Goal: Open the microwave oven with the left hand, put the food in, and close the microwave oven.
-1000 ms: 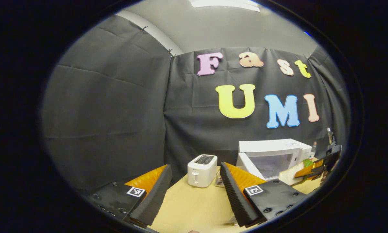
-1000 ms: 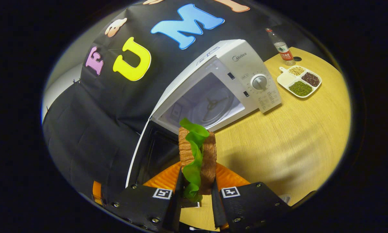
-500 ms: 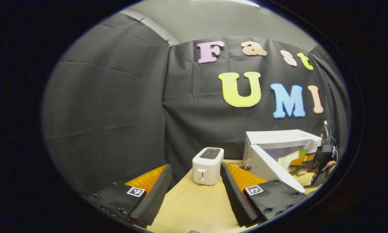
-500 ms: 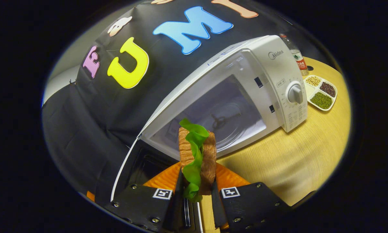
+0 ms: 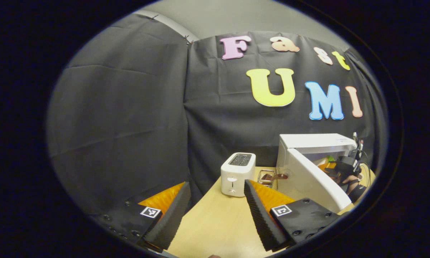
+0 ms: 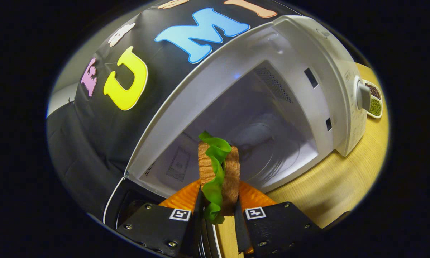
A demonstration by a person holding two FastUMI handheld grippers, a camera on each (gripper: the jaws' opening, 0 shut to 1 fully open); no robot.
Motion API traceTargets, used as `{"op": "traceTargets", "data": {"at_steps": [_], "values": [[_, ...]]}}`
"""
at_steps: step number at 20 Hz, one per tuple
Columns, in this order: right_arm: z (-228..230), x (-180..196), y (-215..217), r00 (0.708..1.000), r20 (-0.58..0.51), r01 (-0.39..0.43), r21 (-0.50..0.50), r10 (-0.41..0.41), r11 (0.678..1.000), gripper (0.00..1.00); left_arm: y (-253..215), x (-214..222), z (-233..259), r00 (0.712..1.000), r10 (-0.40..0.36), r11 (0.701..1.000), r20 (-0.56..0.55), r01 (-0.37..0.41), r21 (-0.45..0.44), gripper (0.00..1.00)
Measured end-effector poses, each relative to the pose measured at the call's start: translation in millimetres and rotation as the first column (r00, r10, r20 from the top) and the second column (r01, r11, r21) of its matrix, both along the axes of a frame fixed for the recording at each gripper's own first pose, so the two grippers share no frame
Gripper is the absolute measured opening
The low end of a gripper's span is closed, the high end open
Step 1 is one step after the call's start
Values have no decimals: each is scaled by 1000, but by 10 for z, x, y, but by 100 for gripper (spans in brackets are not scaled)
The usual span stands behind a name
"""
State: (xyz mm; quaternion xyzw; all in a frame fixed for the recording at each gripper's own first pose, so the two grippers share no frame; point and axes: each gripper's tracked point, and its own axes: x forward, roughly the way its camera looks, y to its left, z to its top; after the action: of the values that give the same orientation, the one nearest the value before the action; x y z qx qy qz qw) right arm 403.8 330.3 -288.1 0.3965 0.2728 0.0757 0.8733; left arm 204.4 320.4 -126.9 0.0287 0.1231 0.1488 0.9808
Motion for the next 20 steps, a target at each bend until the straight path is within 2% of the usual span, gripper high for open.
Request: {"op": "traceTargets", "data": {"at_steps": [1, 2, 5, 6, 8, 9, 10, 11, 12, 13, 16, 17, 20], "values": [[-17, 47, -7, 1000, 8, 20, -3, -20, 1000, 40, 41, -29, -2, 1000, 9, 1000, -8, -9, 10, 94], [-39, 95, -14, 999, 18, 28, -20, -28, 999, 41, 91, -63, -7, 1000, 27, 999, -11, -26, 24, 99], [-156, 151, -114, 998, 29, 61, -103, -59, 993, 40, 144, -114, 48, 999, 48, 997, 1, -48, 58, 99], [-213, 160, -168, 997, 21, 71, -140, -69, 988, 43, 147, -121, 45, 999, 49, 997, 0, -49, 60, 97], [-299, 188, -299, 995, 12, 98, -217, -98, 971, 52, 103, -145, 1, 999, 38, 999, -8, -38, 38, 99], [-317, 202, -338, 995, 22, 104, -262, -102, 960, 67, 74, -150, -24, 999, 30, 999, -17, -30, 24, 100], [-318, 196, -399, 994, 25, 107, -314, -105, 943, 69, 54, -151, -34, 1000, 25, 999, -18, -25, 21, 100], [-358, 199, -482, 993, 25, 115, -380, -114, 918, 82, 24, -149, -57, 1000, 18, 1000, -19, -18, 21, 100], [-359, 195, -550, 993, 29, 112, -431, -110, 896, 91, -3, -148, -70, 1000, 11, 1000, -18, -10, 25, 95], [-346, 176, -571, 994, 27, 104, -471, -104, 876, 98, -30, -151, -74, 1000, 4, 1000, -18, -3, 30, 95], [-65, 173, -773, 990, 116, 138, -627, -83, 767, 99, -148, -138, -70, 1000, -23, 999, -13, 24, 36, 95], [29, 182, -770, 988, 141, 135, -649, -56, 748, 98, -190, -145, -80, 999, -31, 999, -13, 32, 33, 99], [277, 68, -751, 984, 175, 112, -669, 9, 735, 98, -281, -96, -98, 999, -51, 999, -3, 51, 17, 95]]}}
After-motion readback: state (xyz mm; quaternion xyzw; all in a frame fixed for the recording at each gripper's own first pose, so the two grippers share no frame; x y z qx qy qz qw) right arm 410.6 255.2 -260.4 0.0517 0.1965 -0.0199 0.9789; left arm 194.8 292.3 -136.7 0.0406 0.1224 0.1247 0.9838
